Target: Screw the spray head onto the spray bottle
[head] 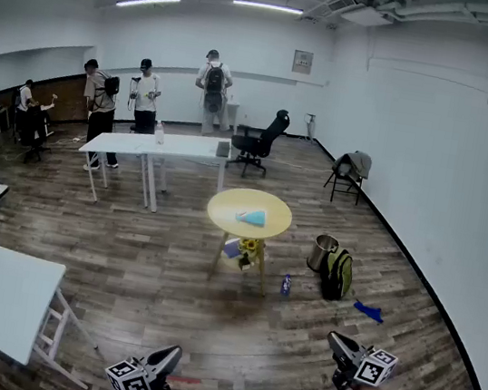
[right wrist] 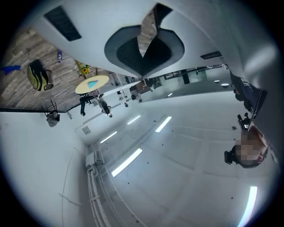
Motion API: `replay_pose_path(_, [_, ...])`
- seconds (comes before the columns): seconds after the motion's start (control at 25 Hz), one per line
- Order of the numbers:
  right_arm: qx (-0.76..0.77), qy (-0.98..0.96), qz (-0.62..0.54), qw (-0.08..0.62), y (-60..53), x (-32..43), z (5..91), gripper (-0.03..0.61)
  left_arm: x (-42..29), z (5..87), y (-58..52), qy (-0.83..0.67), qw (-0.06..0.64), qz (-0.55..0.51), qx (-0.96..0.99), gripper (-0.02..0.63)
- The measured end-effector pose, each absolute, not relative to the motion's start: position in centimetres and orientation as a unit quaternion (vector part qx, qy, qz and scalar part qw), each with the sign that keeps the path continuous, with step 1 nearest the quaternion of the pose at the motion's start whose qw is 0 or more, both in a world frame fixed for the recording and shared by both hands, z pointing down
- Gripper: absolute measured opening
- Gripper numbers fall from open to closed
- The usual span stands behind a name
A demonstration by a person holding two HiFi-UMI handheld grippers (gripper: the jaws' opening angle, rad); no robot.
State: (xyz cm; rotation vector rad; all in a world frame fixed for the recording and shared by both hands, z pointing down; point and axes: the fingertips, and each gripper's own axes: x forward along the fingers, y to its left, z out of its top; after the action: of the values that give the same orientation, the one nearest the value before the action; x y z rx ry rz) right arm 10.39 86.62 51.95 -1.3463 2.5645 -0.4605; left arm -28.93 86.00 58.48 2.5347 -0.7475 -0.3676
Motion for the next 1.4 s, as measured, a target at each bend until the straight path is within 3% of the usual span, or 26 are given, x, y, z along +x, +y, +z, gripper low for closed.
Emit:
replay_pose_path(0.44, [-0.442, 0.879, -0.159, 0.086, 81.4, 5.0, 53.2, 0.011, -34.6, 58.7, 82.7, -0.299, 0.238, -0.139, 0.913, 0.009])
replay_pose_path(1.24, [-0.392, 0.901, -0.170, 0.081, 75.8, 0.8, 53.9, 0.011, -37.0, 58.2, 81.6, -0.335, 0.234, -0.142, 0.902, 0.011])
replay_pose_path(1.4, [-0.398, 0.905, -0.142, 0.054, 74.7, 0.3, 53.7, 0.011, -36.7, 58.0, 80.9, -0.338, 0.236, -0.142, 0.900, 0.011])
